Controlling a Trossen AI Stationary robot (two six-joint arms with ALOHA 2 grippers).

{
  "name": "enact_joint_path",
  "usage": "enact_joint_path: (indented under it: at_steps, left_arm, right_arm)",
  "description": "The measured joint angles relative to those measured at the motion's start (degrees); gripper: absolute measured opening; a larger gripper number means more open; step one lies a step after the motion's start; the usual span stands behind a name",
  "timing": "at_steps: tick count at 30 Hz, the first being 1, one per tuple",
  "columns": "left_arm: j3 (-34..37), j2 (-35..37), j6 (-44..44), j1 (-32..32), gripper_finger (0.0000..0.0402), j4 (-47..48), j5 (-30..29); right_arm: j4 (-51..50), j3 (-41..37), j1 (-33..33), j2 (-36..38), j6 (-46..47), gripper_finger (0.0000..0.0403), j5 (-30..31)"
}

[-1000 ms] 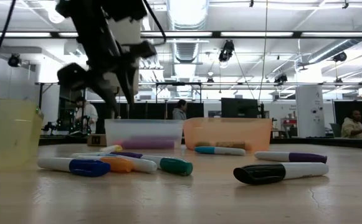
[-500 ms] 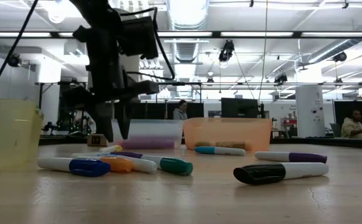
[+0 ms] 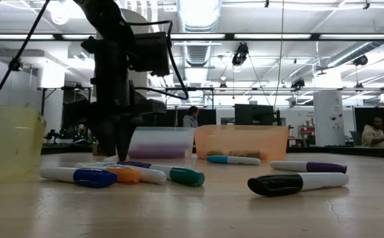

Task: Pick & Place Markers
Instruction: Put the yellow pen into the yellow bin

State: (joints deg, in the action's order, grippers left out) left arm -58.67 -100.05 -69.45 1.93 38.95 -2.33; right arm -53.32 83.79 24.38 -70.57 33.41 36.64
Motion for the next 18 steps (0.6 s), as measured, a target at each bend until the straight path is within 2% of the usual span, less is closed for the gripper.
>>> enact_joint_path:
  at_steps: [6, 12, 18]
  left_arm:
    - [-0.02, 0.06, 2.26, 0.48, 0.0023, -0.39, 0.60]
    - [-0.37, 1.31, 4.09, 0.60, 0.0023, -0.87, 1.26]
    - [-2.67, 5.56, 6.37, 0.45, 0.0023, -0.12, 0.10]
  right_arm:
    - [0.03, -0.09, 0.00, -0.04, -0.02, 0.0061, 0.95]
    - [0.04, -0.13, 0.00, -0.09, -0.02, 0.0061, 1.03]
    - [-0.01, -0.21, 0.02, -0.04, -0.21, 0.0061, 1.03]
